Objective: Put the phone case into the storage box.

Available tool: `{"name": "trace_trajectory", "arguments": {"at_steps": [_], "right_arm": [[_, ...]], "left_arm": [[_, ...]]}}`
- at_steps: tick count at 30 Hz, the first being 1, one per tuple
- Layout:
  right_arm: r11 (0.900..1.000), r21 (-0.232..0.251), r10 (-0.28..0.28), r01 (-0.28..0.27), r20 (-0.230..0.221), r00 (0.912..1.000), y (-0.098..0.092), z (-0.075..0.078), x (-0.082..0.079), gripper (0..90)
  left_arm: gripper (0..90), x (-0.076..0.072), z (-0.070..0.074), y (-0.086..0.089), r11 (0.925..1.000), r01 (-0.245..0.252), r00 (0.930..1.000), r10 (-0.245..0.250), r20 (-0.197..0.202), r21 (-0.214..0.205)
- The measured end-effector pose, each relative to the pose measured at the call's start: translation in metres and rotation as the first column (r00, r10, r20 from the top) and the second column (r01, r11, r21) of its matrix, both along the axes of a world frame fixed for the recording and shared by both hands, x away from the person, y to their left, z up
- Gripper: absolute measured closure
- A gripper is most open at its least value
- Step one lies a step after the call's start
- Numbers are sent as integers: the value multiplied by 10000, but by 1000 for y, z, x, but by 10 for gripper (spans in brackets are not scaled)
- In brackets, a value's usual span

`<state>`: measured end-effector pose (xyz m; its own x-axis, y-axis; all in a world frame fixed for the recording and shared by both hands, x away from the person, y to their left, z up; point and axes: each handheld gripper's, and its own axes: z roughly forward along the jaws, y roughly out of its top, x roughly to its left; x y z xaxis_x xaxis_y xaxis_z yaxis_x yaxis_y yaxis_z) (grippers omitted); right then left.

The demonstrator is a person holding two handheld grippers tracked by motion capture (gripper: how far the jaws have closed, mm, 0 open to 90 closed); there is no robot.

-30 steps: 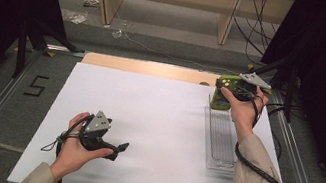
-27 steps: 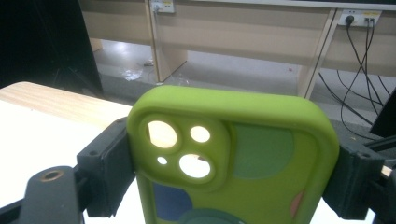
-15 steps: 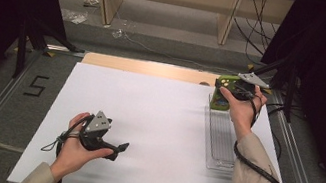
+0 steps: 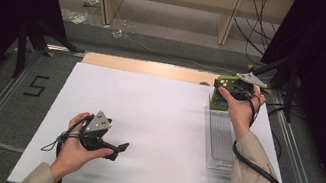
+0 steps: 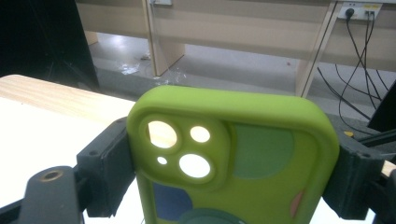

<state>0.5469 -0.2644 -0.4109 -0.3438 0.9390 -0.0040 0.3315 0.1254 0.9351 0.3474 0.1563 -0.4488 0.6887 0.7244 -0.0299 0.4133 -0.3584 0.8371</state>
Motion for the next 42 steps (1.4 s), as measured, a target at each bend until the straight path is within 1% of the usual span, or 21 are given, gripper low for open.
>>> {"name": "trace_trajectory", "arguments": {"at_steps": [26, 42], "right_arm": [[9997, -148, -188, 184, -245, 9995, 0, -10, 4, 174], [9996, -86, -272, 269, -257, 9993, -1, -11, 6, 165]], "left_arm": [[0, 0, 0, 0, 10000, 15, 10000, -15, -19, -4], [0, 0, 0, 0, 10000, 5, 10000, -5, -8, -12]]}}
